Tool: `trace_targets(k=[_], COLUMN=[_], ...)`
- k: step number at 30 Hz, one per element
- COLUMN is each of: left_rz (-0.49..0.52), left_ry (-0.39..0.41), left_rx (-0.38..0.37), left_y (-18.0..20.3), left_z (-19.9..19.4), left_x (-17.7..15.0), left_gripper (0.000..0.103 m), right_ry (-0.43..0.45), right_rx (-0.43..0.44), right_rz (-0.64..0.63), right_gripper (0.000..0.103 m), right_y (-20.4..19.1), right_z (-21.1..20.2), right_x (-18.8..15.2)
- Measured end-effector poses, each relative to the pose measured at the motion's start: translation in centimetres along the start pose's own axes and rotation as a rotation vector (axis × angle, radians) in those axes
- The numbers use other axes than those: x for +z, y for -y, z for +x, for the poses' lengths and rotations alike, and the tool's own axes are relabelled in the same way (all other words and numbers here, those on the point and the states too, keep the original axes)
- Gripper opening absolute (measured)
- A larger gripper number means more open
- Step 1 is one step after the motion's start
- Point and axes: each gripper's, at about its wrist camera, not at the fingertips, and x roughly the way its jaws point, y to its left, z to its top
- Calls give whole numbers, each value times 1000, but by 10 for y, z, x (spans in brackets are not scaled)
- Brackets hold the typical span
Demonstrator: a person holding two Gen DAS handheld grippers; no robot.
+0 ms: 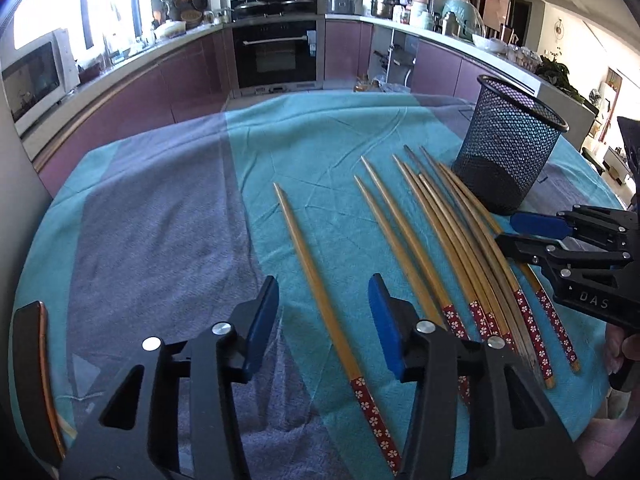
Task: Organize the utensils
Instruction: 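Grasp one bamboo chopstick with the right gripper while the left gripper grasps another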
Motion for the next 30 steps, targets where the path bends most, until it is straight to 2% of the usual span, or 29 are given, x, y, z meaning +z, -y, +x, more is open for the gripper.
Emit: trace_targets(k=[2,4,5,6,8,12,16,30], left_rz=[1,5,-2,-13,-39,-80,-79,-10], left_ry=[-19,-17,-19,-22,-27,-20,2,234], left_rx=[-9,-14,-20,-31,-42,-57,-74,-293], left_y=[-1,-1,-2,-2,-5,-8,-8,7], left_z=[7,11,13,15,18,17,7,-90], left_x=[2,5,6,8,10,11,13,51], left_gripper=[40,30,23,14,10,8,8,7], right_ry=[0,-2,-6,-6,0,26,68,296], right_rx=[12,39,65,85,93,115,144,219], right_rz=[18,39,55,73,93,96,74,102], right_gripper=[27,16,11,8,7,6,6,6], right_y=[2,5,8,9,13,11,12,40], right_z=[2,4,5,4,2,-8,-28,-106], right_x=[2,4,4,4,3,1,2,22])
